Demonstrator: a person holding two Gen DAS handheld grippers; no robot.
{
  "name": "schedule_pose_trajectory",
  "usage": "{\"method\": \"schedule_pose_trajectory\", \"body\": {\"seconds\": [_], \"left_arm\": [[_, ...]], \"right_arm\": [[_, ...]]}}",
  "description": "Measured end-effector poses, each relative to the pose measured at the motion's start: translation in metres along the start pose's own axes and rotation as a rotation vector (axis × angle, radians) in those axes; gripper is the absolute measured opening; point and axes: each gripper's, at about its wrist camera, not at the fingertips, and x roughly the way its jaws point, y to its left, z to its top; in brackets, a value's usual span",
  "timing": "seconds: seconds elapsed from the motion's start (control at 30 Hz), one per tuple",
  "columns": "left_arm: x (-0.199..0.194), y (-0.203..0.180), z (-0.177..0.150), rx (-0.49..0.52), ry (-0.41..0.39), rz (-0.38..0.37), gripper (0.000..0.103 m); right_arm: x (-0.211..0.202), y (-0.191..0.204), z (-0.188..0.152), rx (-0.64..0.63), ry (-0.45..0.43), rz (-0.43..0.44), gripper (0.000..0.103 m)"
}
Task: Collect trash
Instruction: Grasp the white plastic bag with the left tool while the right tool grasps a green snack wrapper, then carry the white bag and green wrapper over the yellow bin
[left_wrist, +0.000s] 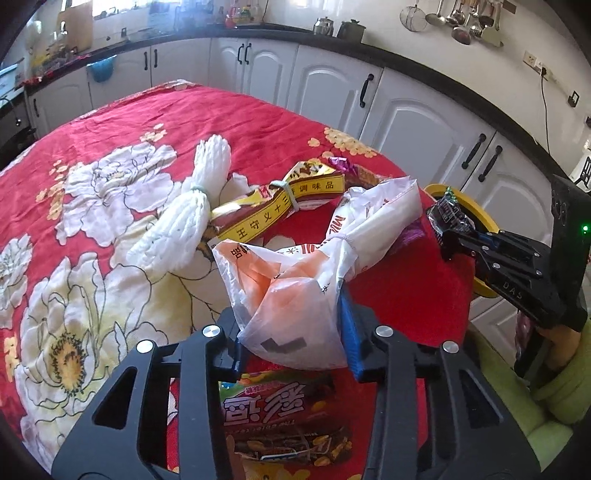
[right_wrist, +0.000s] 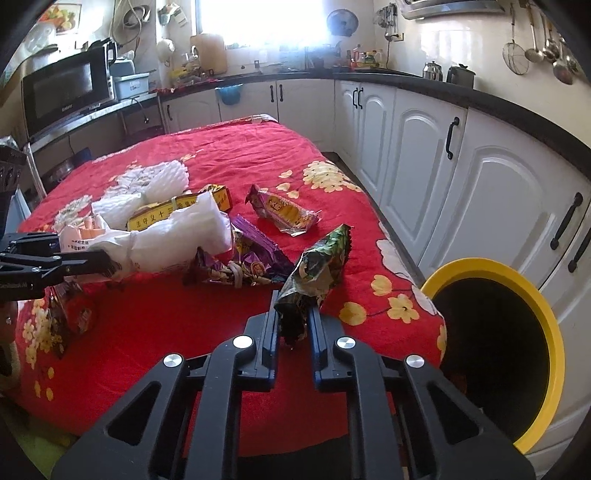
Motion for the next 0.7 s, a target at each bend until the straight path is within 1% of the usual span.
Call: {"method": "schedule_pose_trajectory", "body": {"seconds": [0.17,0.43,0.7], "left_arm": [[-0.015,-0.003,0.006,0.008,-0.044,0.002,0.031],[-0.033,-0.015,0.015,0.023,-0.108,0.002,0.031],[-0.042,-0.028,0.023,0.033,-0.149,-0.012,0.031]], "right_arm": [[-0.011,-0.004,0.004,0.024,-0.019,0.017,0.010],[-0.028,-0.004,0.010,0.017,-0.059,0.025,0.009],[-0.049,-0.006,0.022,0.009,-0.104,0.037,0.009]]}}
